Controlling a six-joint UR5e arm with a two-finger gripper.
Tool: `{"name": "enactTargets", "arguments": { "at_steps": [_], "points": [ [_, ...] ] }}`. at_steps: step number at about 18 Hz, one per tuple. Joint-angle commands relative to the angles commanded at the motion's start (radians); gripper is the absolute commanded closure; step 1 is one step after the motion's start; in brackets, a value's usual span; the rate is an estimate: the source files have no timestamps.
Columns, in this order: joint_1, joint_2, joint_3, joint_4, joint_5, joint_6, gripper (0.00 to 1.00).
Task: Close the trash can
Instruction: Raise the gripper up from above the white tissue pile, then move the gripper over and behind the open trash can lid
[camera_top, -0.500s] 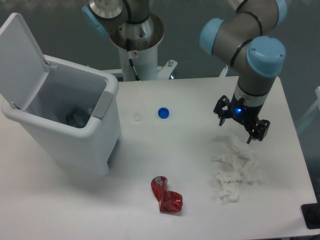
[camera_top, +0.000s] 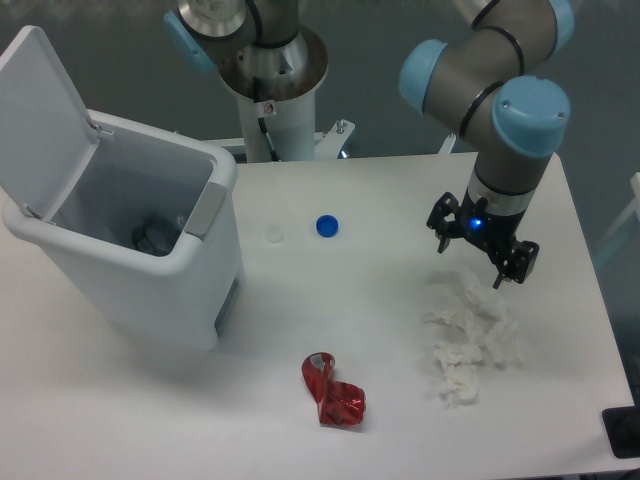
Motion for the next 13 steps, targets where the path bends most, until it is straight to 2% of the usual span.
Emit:
{"name": "enactTargets", "arguments": {
  "at_steps": [1, 3, 6, 8, 9, 11, 13],
  "points": [
    [0.012, 0.032, -0.027, 0.029, -0.020, -0.017, 0.00],
    [0.009, 0.049, -0.077, 0.049, -0.049, -0.070, 0.00],
    [0.011, 0.075, -0.097, 0.049, -0.038, -0.077, 0.00],
    [0.000, 0.115, -0.100, 0.051, -0.047, -0.132, 0.00],
    [-0.006, 0.132, -0.095, 0.051, -0.054, -0.168, 0.04],
    [-0.047, 0.201, -0.107, 0.046, -0.099, -0.242, 0.20],
    [-0.064, 0.300, -0.138, 0.040, -0.171, -0.352, 0.46]
  ]
}}
